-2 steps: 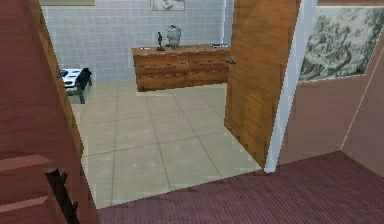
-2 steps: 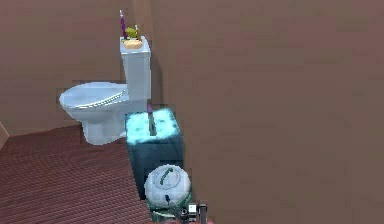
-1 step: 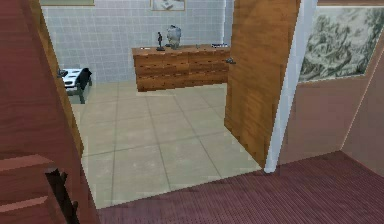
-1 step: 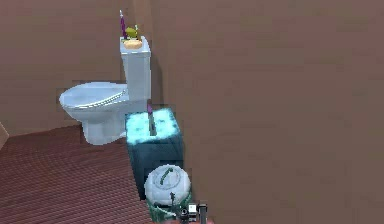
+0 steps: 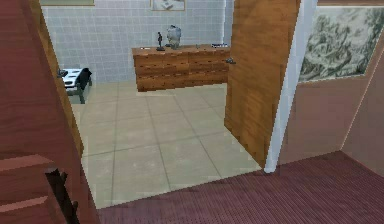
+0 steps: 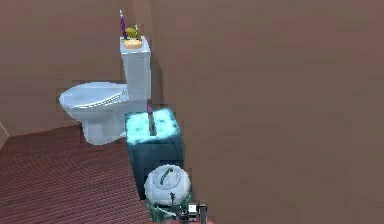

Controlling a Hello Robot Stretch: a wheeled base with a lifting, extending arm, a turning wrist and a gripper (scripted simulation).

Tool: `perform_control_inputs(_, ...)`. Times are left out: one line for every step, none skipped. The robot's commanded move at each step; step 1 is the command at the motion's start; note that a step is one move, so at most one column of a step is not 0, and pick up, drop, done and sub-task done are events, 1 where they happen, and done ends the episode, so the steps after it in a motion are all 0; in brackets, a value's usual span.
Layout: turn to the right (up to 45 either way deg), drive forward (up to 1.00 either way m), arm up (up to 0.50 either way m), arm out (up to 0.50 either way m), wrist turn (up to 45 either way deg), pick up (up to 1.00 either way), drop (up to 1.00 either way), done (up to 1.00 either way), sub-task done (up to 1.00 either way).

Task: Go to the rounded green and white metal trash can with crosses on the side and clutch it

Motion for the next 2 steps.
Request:
perform_control_inputs(0.0, 0.0, 0.1, 0.0, 0.0, 0.0, 0.0, 0.0, 0.0)
perform_control_inputs(0.0, 0.0, 0.0, 0.0, 0.0, 0.0, 0.0, 1.0, 0.0)
